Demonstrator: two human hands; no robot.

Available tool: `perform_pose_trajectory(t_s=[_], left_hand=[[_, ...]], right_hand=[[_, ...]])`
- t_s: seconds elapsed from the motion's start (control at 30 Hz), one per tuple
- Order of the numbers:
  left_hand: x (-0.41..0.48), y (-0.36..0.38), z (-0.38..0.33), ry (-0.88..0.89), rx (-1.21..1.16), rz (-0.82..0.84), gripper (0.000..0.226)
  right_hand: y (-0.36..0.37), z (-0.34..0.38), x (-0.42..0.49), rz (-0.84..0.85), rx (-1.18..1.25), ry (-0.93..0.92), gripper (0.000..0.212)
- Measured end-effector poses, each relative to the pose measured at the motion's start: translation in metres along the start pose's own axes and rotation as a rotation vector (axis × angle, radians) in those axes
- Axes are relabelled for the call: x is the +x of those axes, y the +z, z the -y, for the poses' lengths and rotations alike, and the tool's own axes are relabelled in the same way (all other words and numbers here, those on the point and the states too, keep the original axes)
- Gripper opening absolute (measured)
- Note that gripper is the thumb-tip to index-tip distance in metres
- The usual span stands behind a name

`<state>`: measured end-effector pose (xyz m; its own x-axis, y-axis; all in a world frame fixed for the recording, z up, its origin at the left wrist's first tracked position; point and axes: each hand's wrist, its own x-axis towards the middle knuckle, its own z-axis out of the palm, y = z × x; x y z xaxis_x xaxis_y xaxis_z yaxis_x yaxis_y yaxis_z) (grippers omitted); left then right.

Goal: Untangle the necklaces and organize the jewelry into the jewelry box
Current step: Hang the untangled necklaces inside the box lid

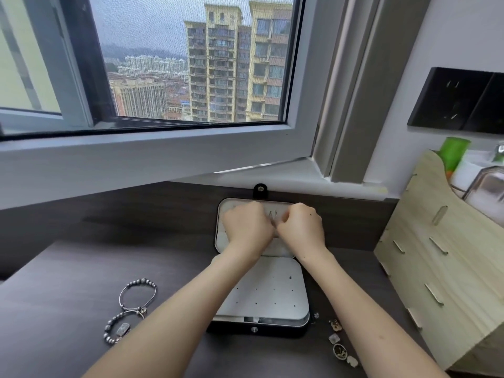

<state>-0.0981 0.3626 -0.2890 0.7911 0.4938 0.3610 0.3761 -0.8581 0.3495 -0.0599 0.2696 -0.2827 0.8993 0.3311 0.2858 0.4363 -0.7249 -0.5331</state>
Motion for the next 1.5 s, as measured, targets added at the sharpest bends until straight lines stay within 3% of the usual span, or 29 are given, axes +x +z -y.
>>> perform_pose_trajectory(t_s=[0.1,0.2,0.3,0.47,0.73,0.87,1.0,1.1,1.2,1.5], left_hand=[[-0.006,-0.002,0.005,0.076,0.044,-0.011,0.037],[-0.013,-0.010,0.013,0.127,0.021,0.013,0.014],[-0.021,-0.018,0.023,0.130,-0.051,0.086,0.034],[-0.038,-0.045,0.040,0.124,-0.120,0.060,0.028],[-0.087,-0.115,0.117,-0.077,-0.191,0.051,0.021],[-0.120,-0.135,0.158,-0.164,-0.204,0.114,0.020],[-0.161,-0.147,0.181,-0.151,-0.190,0.256,0.014],[-0.189,-0.150,0.196,-0.142,-0.239,0.335,0.019],[-0.211,-0.153,0.207,-0.163,-0.273,0.411,0.015],[-0.271,-0.162,0.195,0.063,-0.314,0.617,0.006]], right_hand=[[-0.003,-0.002,-0.006,-0.006,-0.007,-0.067,0.014],[-0.010,-0.003,-0.014,-0.039,-0.047,-0.106,0.022],[-0.016,-0.001,-0.022,-0.049,-0.069,-0.111,0.027],[-0.022,0.018,-0.052,-0.026,-0.051,-0.194,0.021],[0.011,0.074,-0.133,0.378,0.004,-0.539,0.015],[0.042,0.091,-0.162,0.399,-0.163,-0.672,0.024],[0.048,0.102,-0.191,0.451,-0.078,-0.711,0.020],[0.034,0.110,-0.217,0.712,0.065,-0.743,0.023],[0.020,0.113,-0.241,0.905,-0.017,-0.792,0.027],[0.012,0.107,-0.273,0.894,-0.078,-0.705,0.016]])
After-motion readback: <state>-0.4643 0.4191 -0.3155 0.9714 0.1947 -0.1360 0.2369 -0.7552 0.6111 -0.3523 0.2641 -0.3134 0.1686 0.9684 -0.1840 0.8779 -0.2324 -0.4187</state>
